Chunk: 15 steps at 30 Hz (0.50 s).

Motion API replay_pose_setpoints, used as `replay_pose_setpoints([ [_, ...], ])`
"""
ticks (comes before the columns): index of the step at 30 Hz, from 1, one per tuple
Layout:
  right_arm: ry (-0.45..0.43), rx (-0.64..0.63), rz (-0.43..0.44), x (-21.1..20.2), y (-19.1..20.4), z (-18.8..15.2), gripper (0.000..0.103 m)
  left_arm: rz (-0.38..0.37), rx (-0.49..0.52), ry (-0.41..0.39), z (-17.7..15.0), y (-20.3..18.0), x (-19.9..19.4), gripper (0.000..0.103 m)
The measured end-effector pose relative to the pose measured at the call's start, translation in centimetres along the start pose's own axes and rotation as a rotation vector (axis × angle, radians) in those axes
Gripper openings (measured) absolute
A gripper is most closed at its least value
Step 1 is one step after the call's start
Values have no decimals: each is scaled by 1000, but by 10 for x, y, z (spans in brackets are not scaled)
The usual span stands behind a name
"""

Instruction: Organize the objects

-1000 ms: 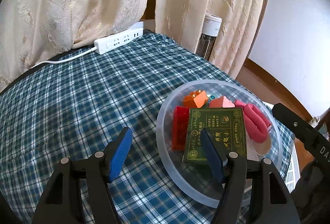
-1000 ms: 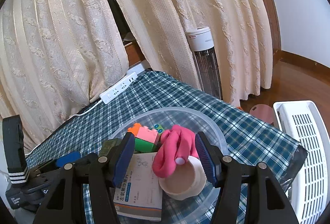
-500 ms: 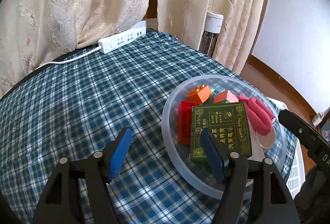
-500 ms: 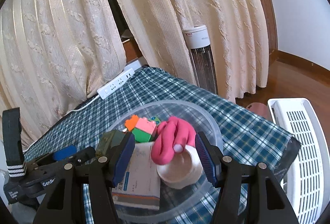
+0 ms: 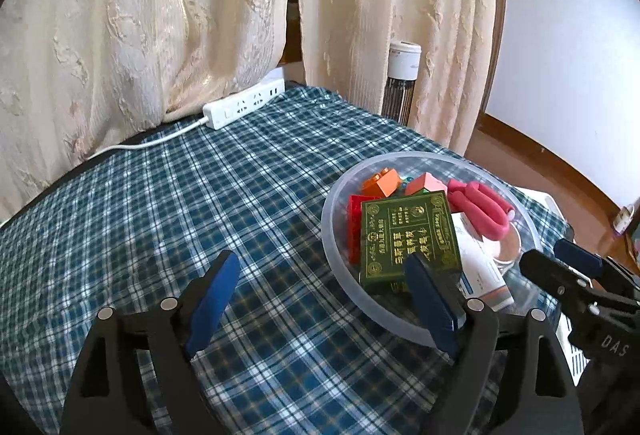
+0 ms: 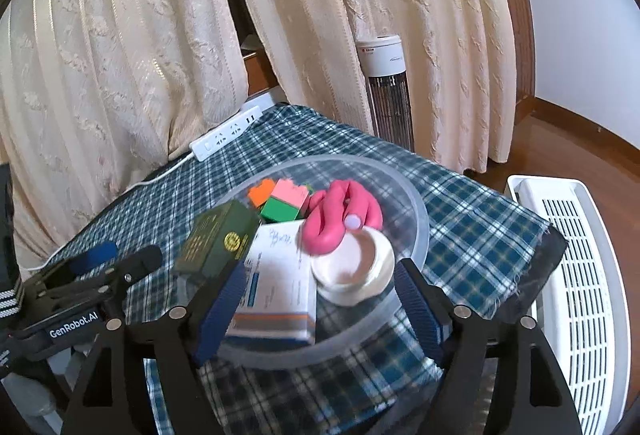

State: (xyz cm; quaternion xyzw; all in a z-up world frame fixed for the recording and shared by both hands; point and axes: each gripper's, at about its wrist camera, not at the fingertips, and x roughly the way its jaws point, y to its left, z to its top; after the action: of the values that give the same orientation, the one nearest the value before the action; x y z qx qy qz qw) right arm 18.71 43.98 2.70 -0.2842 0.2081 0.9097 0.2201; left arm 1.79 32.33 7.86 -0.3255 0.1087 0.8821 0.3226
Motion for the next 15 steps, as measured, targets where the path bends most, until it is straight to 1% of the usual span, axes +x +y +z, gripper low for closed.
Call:
replay_pose_setpoints([
  [6, 6, -25, -11, -9, 12, -10, 95, 6, 17, -22, -5, 0, -13, 87],
  [9, 6, -39, -22, -12, 17, -12, 98, 24, 29, -32, -7, 0, -19, 87],
  [11, 4, -42, -28, -14, 19, -14, 100, 41, 34, -35, -8, -1, -22, 90],
  [13, 0, -48, -40, -17, 21, -15, 101, 62, 37, -35, -9, 0, -24, 91],
  [15, -9, -62, -60, -19, 24, -16, 102, 66, 37, -34, -10, 1, -26, 92],
])
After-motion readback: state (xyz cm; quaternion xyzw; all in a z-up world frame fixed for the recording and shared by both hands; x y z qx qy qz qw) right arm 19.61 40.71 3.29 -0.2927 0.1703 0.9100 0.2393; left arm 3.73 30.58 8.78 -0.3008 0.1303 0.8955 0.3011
